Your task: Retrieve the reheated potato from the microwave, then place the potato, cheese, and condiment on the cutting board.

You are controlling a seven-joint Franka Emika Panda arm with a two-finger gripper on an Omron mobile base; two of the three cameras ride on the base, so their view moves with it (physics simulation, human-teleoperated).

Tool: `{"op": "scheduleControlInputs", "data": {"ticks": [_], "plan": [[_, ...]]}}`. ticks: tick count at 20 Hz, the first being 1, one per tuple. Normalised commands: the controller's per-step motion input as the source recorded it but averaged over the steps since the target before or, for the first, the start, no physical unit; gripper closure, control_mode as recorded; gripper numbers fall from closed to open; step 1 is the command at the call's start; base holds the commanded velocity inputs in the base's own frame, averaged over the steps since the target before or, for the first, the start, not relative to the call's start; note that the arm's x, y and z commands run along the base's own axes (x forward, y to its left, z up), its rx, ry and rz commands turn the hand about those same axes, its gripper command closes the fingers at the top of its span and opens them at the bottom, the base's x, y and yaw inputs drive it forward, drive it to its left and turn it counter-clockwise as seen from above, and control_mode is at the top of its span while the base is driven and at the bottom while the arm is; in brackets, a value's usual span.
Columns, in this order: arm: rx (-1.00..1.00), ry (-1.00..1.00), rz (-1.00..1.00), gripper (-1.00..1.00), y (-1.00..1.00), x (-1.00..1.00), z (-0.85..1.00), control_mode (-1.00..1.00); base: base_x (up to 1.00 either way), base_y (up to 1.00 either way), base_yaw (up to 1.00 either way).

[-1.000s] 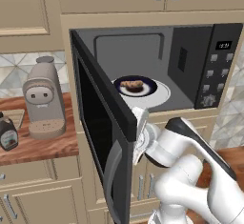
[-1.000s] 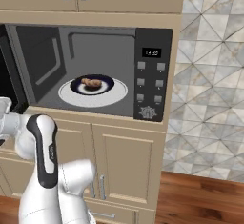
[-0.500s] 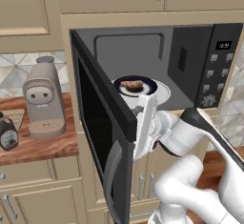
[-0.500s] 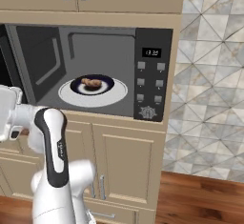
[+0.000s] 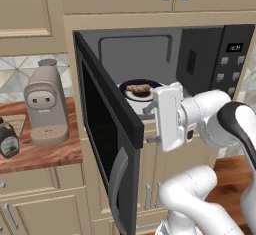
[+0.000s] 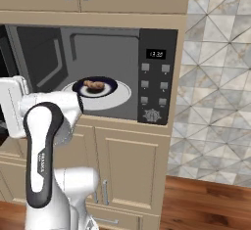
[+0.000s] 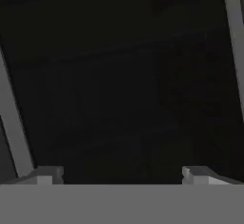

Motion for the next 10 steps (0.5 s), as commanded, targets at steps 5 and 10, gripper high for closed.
{"op": "scheduleControlInputs", "data": {"ticks": [5, 10], "plan": [[-0.40, -0.21, -0.42, -1.00, -0.29, 0.08, 0.00, -1.00, 0.00, 0.00, 0.00], [-0.46, -0.32, -0.29, -1.00, -0.25, 0.20, 0.00, -1.00, 0.00, 0.00, 0.00]]}}
